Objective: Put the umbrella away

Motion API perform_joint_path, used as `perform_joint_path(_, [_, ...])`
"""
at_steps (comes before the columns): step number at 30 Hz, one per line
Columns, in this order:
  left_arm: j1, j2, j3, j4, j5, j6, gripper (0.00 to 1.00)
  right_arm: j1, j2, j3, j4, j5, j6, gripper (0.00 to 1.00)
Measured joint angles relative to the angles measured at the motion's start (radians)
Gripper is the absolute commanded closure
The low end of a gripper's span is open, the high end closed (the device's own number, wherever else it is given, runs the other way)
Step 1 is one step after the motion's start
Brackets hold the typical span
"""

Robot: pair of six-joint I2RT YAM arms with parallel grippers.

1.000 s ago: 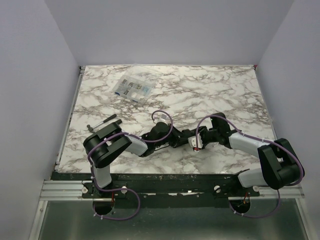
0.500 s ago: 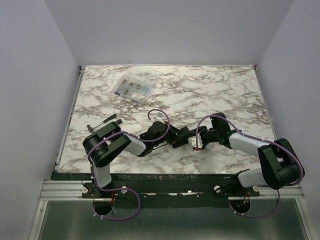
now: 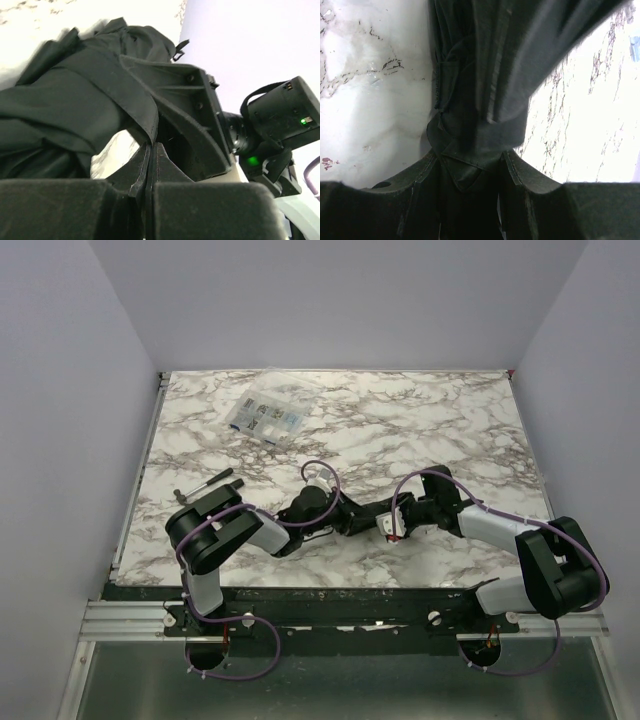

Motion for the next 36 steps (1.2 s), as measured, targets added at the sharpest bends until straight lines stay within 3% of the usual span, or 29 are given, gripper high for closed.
perform_joint_path(12, [0.000, 0.000, -0.082, 0.003, 0.062, -0.030, 1.00, 0.000, 0.000, 0.000, 0.000, 0.000, 0.000, 0.89])
perform_joint_path(22, [0.000, 0.006, -0.079, 0.001, 0.066, -0.045, 0.72, 0.000, 0.000, 0.000, 0.000, 0.000, 0.000, 0.89])
perform_joint_path(36, [0.000, 0.005, -0.065, 0.000, 0.066, -0.048, 0.58, 0.001, 0.000, 0.000, 0.000, 0.001, 0.000, 0.89])
